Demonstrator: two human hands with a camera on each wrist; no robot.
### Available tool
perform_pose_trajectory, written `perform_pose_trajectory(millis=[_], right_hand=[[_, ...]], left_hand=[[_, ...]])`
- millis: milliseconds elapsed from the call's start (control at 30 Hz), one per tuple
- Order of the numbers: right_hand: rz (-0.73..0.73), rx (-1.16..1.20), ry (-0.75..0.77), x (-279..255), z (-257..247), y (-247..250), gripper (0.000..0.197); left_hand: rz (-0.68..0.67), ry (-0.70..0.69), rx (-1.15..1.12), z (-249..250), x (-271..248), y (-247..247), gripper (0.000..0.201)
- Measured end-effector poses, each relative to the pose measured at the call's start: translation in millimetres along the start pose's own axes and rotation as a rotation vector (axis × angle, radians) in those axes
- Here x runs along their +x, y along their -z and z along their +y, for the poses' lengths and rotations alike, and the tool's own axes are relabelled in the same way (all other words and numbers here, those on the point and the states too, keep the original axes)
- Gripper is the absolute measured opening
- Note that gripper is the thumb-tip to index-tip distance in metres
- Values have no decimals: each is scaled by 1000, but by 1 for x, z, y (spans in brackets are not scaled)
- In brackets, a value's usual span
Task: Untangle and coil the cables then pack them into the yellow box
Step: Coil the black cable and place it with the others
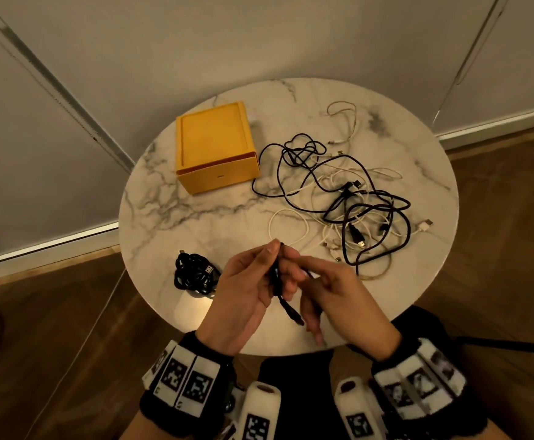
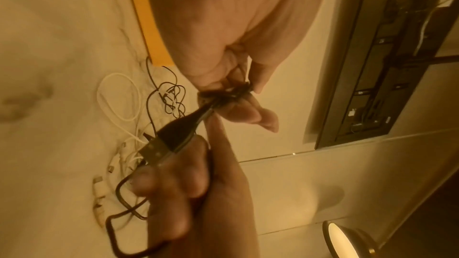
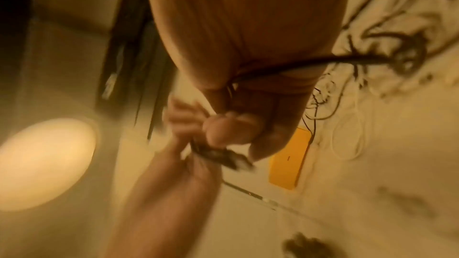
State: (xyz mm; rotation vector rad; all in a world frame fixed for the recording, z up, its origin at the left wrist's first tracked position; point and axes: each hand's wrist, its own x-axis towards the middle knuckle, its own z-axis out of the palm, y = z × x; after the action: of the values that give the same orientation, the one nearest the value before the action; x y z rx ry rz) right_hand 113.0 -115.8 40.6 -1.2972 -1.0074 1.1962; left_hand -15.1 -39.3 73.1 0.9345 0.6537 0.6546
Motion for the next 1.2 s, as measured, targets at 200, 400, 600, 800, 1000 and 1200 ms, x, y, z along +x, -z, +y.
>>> perform_pose_trajectory(millis=[200,400,600,800,1000,1200], right_hand=[[0,-114,69,11,-19,20,19],[-109,-628,128,6,-23,13,25],[-173,-801,117,-1,-34,10,23],[-375,-1014,299,0,-55,17,15],[-554,-918,272,12,-90,31,9],[-506,-688,65,20,-90,46,21]], left_hand=[[-98,-76,-100,5,4,-8,32],[-187,-127,-20,-4,2,-9,34],[68,-145,-270,-4,5,-5,35],[58,-111,-71,-7,6,-8,36],[-166,110,203,-10,-5,-5,23],[-494,266,150,1,-16,5,60]])
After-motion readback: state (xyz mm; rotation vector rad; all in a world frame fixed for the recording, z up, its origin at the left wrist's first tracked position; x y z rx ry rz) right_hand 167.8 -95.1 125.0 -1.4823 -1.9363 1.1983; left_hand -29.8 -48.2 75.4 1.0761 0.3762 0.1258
